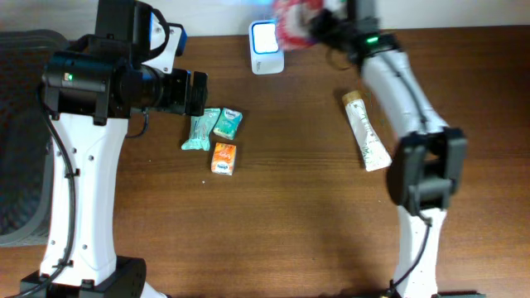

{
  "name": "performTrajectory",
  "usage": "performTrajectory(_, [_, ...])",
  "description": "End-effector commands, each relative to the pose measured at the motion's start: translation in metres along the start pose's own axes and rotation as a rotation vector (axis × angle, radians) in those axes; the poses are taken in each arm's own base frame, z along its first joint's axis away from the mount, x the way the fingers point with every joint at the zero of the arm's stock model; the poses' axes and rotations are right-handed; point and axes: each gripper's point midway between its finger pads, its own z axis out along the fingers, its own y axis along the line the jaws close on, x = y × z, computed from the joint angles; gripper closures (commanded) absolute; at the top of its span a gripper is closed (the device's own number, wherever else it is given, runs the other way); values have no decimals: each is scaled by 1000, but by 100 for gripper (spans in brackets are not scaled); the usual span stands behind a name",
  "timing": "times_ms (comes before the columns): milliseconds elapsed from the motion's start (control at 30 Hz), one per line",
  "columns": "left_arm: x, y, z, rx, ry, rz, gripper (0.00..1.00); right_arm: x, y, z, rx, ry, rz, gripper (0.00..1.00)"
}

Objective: Scan the item barcode
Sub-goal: 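Carry the red-purple pack right and release it at the table edge, then grasp the white-gold bamboo tube with the right gripper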

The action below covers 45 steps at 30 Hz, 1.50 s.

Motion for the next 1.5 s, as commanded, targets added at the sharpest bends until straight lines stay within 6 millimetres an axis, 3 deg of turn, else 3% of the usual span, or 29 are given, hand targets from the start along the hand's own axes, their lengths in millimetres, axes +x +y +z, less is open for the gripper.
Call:
performTrajectory(0, [-1, -2, -6, 5, -17, 12, 1, -75, -73, -86, 123, -105, 171, 96])
performTrajectory(100, [-1, -2, -6, 5, -17, 12, 1, -81, -191, -142, 364, -82, 388, 96])
performTrajectory(200, [-1, -2, -6, 5, -17, 12, 1, -80, -284, -204, 586, -117, 534, 96])
performTrajectory(300, [-1, -2, -6, 5, -17, 12, 1, -75, -342, -238, 672, -135, 638, 95])
performTrajectory(333, [-1, -2, -6, 5, -17, 12, 1, -74, -353, -242, 682, -138, 655, 87])
performTrajectory(367, [-1, -2, -6, 5, -17, 12, 1, -70, -367, -249, 699, -134, 674, 70])
performTrajectory(400, [-1, -2, -6, 5, -17, 12, 1, -67, -371, -253, 704, -110, 646, 66])
performTrajectory(467, [-1, -2, -6, 5, -17, 12, 1, -67, -357, -246, 612, -33, 514, 60])
performTrajectory(533, [-1, -2, -6, 5, -17, 12, 1, -63, -321, -234, 439, 51, 408, 53])
performTrajectory(600, [-1, -2, -6, 5, -17, 12, 1, -50, -254, -213, 153, 172, 232, 46])
performTrajectory(633, [-1, -2, -6, 5, -17, 12, 1, -38, -224, -202, 39, 231, 141, 38])
performTrajectory(700, [-1, -2, -6, 5, -17, 12, 1, 0, -186, -180, -8, 376, -35, 18])
performTrajectory(800, [-1, -2, -6, 5, -17, 12, 1, 58, -159, -140, 134, 578, -236, 16])
performTrajectory(933, [-1, -2, -6, 5, -17, 12, 1, 107, -140, -108, 505, 678, -418, 18])
performTrajectory(1067, [-1, -2, -6, 5, -17, 12, 1, 137, -123, -102, 661, 681, -440, 20])
performTrajectory(1100, [-1, -2, -6, 5, -17, 12, 1, 149, -125, -99, 685, 692, -436, 28])
performTrajectory(1233, [-1, -2, -6, 5, -17, 12, 1, 180, -143, -86, 840, 646, -466, 33])
performTrajectory(1333, [-1, -2, -6, 5, -17, 12, 1, 184, -158, -86, 1011, 522, -492, 33])
performTrajectory(1467, [-1, -2, -6, 5, -17, 12, 1, 171, -173, -96, 1153, 405, -520, 33])
